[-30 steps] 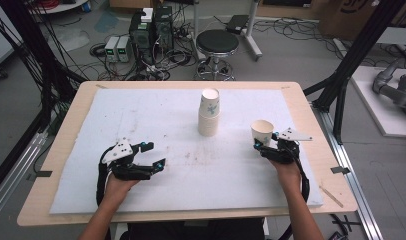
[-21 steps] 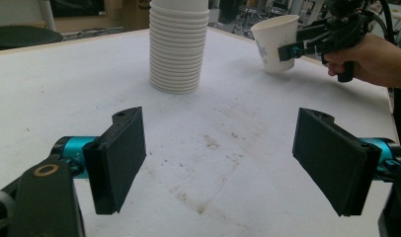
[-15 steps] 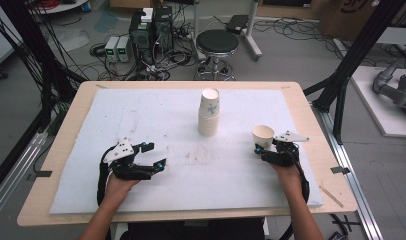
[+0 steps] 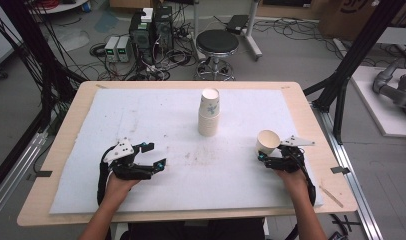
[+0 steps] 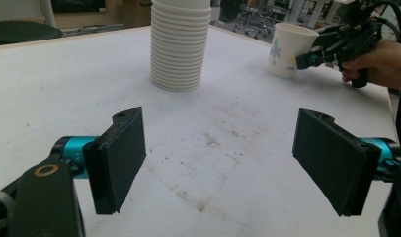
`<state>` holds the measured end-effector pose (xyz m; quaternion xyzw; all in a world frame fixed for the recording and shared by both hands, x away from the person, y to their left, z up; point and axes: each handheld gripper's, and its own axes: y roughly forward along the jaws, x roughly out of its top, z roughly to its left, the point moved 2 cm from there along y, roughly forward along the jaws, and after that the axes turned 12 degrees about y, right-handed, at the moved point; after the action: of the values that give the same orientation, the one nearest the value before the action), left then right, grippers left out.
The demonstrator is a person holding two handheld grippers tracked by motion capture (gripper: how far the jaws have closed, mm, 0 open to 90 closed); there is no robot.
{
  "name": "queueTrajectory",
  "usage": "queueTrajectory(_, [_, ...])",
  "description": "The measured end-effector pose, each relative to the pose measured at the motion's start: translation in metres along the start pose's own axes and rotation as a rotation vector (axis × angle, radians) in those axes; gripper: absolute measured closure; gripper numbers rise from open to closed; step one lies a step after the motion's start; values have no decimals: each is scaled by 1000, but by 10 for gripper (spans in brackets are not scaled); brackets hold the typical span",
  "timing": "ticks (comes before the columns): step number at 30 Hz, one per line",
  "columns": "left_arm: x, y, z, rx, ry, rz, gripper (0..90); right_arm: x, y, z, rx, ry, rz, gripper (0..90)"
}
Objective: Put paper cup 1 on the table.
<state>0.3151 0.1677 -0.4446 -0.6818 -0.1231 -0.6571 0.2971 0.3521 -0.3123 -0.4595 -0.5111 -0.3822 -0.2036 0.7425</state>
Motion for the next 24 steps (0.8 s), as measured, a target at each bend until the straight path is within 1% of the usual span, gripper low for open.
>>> queueTrajectory(2, [0, 0, 0, 0, -4, 3, 199, 0, -7, 0, 8, -3, -11, 193])
queueTrajectory(4, [0, 0, 1, 8, -13, -1, 189, -1, -17, 2, 13, -2, -26, 193])
queueTrajectory(5, [0, -1, 1, 14, -23, -4, 184, -2, -22, 2, 20, -14, -35, 193])
queueTrajectory(7, [0, -1, 2, 18, -32, 3, 173, -2, -32, 3, 33, -18, -57, 193])
queueTrajectory(9, [0, -2, 3, 39, -38, 8, 171, -3, -43, 6, 44, -22, -78, 193])
queueTrajectory(11, [1, -3, 4, 57, -38, 10, 171, -2, -51, 8, 58, -36, -103, 193])
queueTrajectory(13, [2, -4, 4, 54, -24, 4, 171, 0, -58, 11, 77, -37, -138, 193])
queueTrajectory(16, [4, -6, 5, 61, -9, -4, 182, 3, -63, 14, 100, -52, -166, 193])
queueTrajectory(19, [3, -8, 7, 77, -13, -8, 182, 6, -64, 19, 114, -74, -166, 193])
queueTrajectory(21, [2, -10, 8, 82, -10, -7, 182, 8, -66, 21, 123, -89, -177, 193])
queueTrajectory(24, [0, -12, 10, 84, -18, -10, 181, 12, -67, 23, 141, -89, -198, 193])
